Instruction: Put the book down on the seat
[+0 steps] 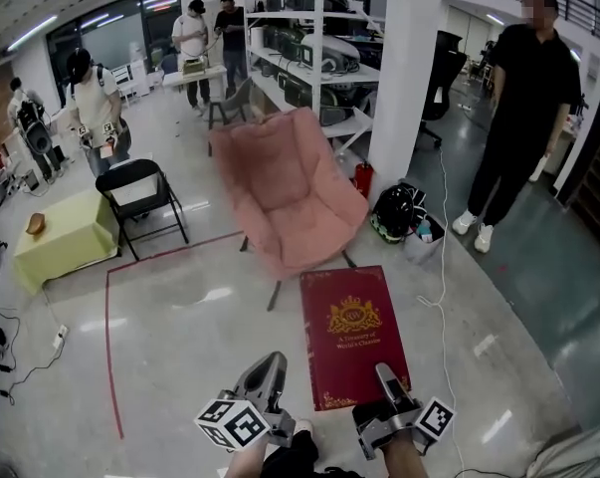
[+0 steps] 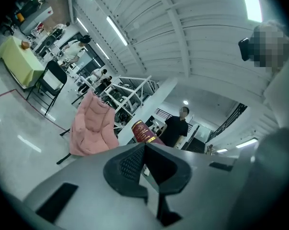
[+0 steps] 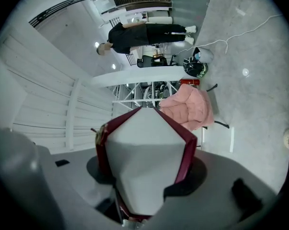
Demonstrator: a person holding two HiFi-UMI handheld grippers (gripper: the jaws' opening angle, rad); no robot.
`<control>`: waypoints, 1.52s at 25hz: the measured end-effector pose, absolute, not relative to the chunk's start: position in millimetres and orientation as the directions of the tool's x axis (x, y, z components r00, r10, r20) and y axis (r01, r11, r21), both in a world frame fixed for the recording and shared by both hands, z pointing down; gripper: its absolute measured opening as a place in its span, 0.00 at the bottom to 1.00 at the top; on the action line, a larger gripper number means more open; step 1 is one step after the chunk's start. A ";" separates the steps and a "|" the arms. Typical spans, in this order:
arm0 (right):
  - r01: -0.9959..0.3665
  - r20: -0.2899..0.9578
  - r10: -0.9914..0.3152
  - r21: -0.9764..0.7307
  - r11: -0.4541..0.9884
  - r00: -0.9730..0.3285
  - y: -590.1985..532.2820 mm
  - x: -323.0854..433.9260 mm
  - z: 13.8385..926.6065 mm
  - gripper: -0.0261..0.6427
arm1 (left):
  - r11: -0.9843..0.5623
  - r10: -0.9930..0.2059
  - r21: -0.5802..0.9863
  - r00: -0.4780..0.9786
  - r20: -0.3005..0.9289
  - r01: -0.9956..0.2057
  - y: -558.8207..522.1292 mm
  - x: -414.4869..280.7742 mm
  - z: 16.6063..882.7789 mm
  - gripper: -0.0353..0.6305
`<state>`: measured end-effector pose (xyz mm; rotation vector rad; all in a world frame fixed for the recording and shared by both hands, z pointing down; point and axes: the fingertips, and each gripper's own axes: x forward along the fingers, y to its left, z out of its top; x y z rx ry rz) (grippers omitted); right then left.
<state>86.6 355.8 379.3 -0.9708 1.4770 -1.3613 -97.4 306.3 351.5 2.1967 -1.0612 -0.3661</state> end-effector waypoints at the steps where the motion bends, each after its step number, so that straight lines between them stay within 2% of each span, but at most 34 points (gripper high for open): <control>1: 0.016 -0.094 -0.947 -0.995 0.094 -0.306 345.1 85.5 379.9 0.39 | -0.455 -0.772 0.667 0.635 0.035 -0.590 295.9 -97.9 351.6 0.07; 12: 0.044 -0.084 -0.945 -0.996 0.074 -0.315 266.6 57.8 395.0 0.39 | -0.471 -0.745 0.676 0.666 0.039 -0.567 219.4 -110.8 361.8 0.07; 25: 0.049 -0.058 -0.953 -0.998 0.045 -0.297 231.4 60.3 403.6 0.39 | -0.458 -0.750 0.679 0.660 0.051 -0.573 176.9 -120.4 366.5 0.07; 38: 0.047 -0.063 -0.932 -0.998 0.049 -0.357 114.6 90.5 407.7 0.39 | -0.402 -0.783 0.695 0.617 0.076 -0.596 77.9 -86.2 379.4 0.06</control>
